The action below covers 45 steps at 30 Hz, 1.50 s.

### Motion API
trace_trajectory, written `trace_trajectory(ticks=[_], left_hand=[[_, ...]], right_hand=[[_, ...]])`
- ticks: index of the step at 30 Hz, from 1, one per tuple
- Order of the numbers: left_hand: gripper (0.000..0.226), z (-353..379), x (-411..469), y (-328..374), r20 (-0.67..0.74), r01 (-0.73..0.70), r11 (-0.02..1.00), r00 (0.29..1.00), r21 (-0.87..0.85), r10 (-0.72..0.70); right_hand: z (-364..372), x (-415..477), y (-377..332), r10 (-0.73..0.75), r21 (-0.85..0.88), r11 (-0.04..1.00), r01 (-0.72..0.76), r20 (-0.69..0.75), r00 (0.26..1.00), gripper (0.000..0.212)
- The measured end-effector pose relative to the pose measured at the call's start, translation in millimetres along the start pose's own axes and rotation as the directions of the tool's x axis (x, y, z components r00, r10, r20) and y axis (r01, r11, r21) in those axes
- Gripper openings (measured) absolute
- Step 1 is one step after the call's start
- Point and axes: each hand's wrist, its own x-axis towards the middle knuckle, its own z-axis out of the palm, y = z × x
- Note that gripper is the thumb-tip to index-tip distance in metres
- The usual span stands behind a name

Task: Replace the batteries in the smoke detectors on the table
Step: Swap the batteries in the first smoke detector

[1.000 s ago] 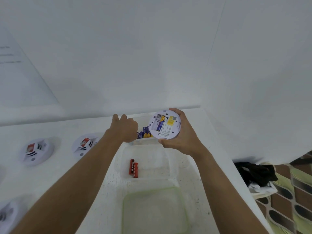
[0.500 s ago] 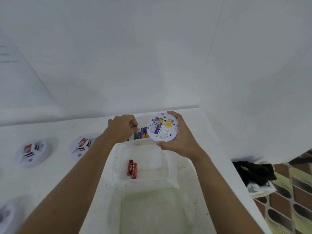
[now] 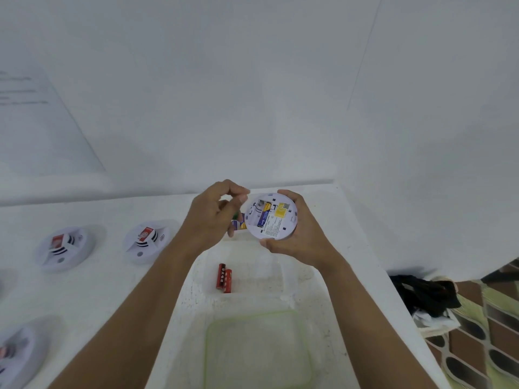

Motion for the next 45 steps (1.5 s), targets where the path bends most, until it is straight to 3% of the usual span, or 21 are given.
trace_trajectory(ticks=[3, 6, 13, 18, 26, 34, 45], left_hand=[[0.023, -3.8, 1.6, -6.2, 0.115, -0.101, 0.962, 0.991, 0.252, 0.074], [0.034, -4.7, -0.5, -7.2, 0.188, -0.145, 0.922, 0.979, 0.360, 0.081], [0.017, -8.3, -1.0, -1.9, 0.145, -0.239, 0.905, 0.969, 0.352, 0.200], [0.024, -9.1, -4.2, -2.2, 0.196, -0.222, 0.883, 0.969, 0.413, 0.152], [0.038, -21.1, -7.3, -3.5, 0.404, -0.090, 0.932, 0.912, 0.352, -0.064], [0.029, -17.0, -17.7, -3.8, 0.412, 0.074, 0.990, 0.903, 0.119, -0.117], [0.032, -10.4, -29.8, -1.7, 0.403, 0.256, 0.954, 0.898, -0.158, -0.174]], right_hand=[[0.7, -0.4, -0.8, -0.008, -0.014, 1.000, 0.008, 0.004, 1.000, 0.089], [1.2, -1.7, -2.0, -0.018, -0.026, 0.999, 0.019, 0.006, 1.000, 0.087], [3.4, -2.4, -6.9, -0.013, -0.050, 0.999, 0.016, 0.050, 0.999, 0.086], [3.6, -4.8, -11.0, 0.010, -0.040, 0.999, -0.008, 0.059, 0.998, 0.082], [0.3, -13.6, -12.2, 0.038, 0.063, 0.997, -0.042, 0.060, 0.997, 0.082], [1.5, -18.5, -15.5, 0.036, 0.080, 0.996, -0.042, 0.082, 0.996, 0.084], [0.2, -21.4, -21.8, 0.011, 0.055, 0.998, -0.016, 0.075, 0.997, 0.081]])
